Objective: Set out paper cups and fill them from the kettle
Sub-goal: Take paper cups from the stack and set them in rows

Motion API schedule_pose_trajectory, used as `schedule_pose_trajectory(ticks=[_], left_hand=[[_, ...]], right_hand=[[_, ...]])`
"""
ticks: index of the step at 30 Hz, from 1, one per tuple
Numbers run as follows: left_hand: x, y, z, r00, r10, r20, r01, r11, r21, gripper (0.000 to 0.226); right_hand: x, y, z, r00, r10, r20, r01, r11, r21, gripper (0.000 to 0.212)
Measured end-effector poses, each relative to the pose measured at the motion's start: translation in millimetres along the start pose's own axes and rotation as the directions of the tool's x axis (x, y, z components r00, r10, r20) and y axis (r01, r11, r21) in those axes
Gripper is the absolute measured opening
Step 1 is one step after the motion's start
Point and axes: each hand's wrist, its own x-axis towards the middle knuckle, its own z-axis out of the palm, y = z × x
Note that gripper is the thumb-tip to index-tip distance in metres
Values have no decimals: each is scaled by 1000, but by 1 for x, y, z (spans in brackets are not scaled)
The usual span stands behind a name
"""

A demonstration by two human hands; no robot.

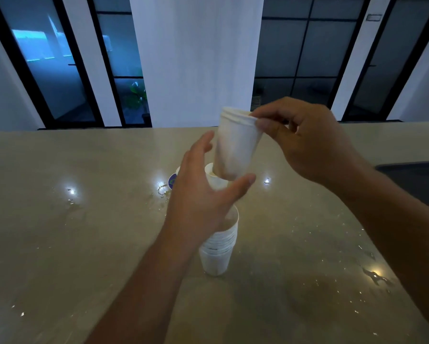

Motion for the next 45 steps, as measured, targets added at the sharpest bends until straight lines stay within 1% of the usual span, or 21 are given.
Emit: schedule_pose_trajectory(ticks=[2,4,5,8,11,13,15,17,18,20,22,23,25,27,30,34,36,38,41,43,45], left_hand=[[29,6,-2,997,3,78,1,999,-42,87],[49,10,-5,992,10,127,-7,1000,-22,93],[56,11,-6,991,20,130,-20,1000,1,91],[65,12,-9,993,49,107,-59,995,87,77],[63,5,-8,993,35,109,-50,990,134,72],[58,-6,-8,992,0,126,-20,987,158,70],[53,-22,-9,991,-56,125,35,986,165,68],[48,-37,-13,990,-115,80,105,987,119,68],[45,-43,-14,989,-143,48,138,987,85,68],[40,-53,-17,980,-200,-16,200,980,-5,65],[32,-62,-17,964,-257,-63,248,962,-116,58],[28,-66,-16,956,-282,-78,267,950,-161,57],[20,-77,-15,939,-324,-111,296,931,-214,60],[13,-87,-14,922,-359,-142,327,922,-208,66],[3,-102,-15,904,-393,-171,360,912,-194,73],[0,-116,-18,899,-397,-188,370,915,-161,66],[0,-120,-17,897,-402,-186,380,914,-144,69],[-1,-127,-17,898,-400,-183,384,916,-114,72],[-3,-139,-16,899,-406,-161,393,913,-110,70],[-2,-149,-13,899,-419,-126,409,907,-96,72],[1,-161,-8,906,-413,-96,409,910,-60,76]], right_hand=[[2,-7,3,999,-35,-22,35,999,14,19],[3,-10,6,999,-25,-47,28,998,64,17],[4,-11,7,998,-18,-56,23,996,90,17],[3,-9,8,999,-9,-52,16,992,123,14],[0,-5,10,998,7,-66,2,991,133,11],[2,-2,8,990,18,-138,3,988,153,11],[6,5,1,969,16,-245,22,989,149,11],[11,17,-2,947,23,-320,6,996,91,16],[12,24,0,944,44,-326,-27,998,57,18],[10,43,13,953,118,-279,-125,992,-5,20],[4,67,35,960,214,-179,-231,970,-80,21],[0,78,47,956,266,-123,-279,954,-112,21],[-11,99,68,938,347,-28,-346,924,-162,20],[-19,114,86,919,390,54,-370,903,-217,20],[-23,127,107,905,402,143,-346,888,-303,19],[-19,131,125,909,393,141,-336,889,-312,17],[-16,131,131,914,384,132,-329,891,-313,18],[-15,133,136,910,385,156,-323,892,-316,19],[-15,136,139,894,404,193,-334,889,-313,22],[-16,136,136,888,420,185,-361,888,-286,29],[-15,130,130,889,430,160,-384,888,-251,41]])
